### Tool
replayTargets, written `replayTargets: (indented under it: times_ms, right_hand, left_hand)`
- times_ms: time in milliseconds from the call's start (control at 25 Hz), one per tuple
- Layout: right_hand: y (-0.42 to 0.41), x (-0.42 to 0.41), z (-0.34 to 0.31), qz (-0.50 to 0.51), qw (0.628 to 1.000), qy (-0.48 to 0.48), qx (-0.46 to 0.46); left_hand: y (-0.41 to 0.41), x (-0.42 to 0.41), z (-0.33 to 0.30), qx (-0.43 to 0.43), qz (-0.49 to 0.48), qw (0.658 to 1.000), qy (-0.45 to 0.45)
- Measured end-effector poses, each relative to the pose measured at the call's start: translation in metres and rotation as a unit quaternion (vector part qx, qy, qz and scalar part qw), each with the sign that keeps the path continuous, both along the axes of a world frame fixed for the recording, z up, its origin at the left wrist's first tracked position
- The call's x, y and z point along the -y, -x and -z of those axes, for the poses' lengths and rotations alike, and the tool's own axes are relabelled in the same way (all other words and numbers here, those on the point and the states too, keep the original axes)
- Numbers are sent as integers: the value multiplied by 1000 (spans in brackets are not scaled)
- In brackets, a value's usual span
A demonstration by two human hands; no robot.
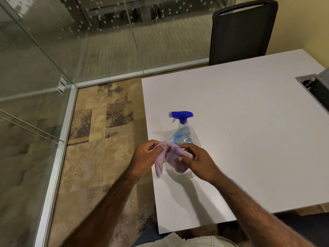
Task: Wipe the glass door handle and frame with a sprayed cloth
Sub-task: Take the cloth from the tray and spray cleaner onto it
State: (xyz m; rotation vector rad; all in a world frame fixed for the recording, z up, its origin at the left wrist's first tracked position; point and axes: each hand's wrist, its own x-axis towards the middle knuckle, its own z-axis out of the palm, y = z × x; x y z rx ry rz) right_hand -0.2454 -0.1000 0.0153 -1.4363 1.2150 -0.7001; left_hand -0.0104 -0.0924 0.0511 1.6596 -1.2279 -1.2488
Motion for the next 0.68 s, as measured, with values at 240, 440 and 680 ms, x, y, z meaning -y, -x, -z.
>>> replayTargets:
  times_ms: [240, 440, 680]
  right_hand:
    - [-12, 13, -18, 17, 993, -45, 107]
    - [-42, 29, -51, -104, 990, -14, 99]
    - [-74, 43, -70, -67, 993, 17, 100]
  left_hand:
    - [-65, -21, -3, -83, 56, 991, -93]
    - [-76, -21, -17, -117, 197, 971, -67]
    - [-73, -8, -21, -59, 232, 971, -20]
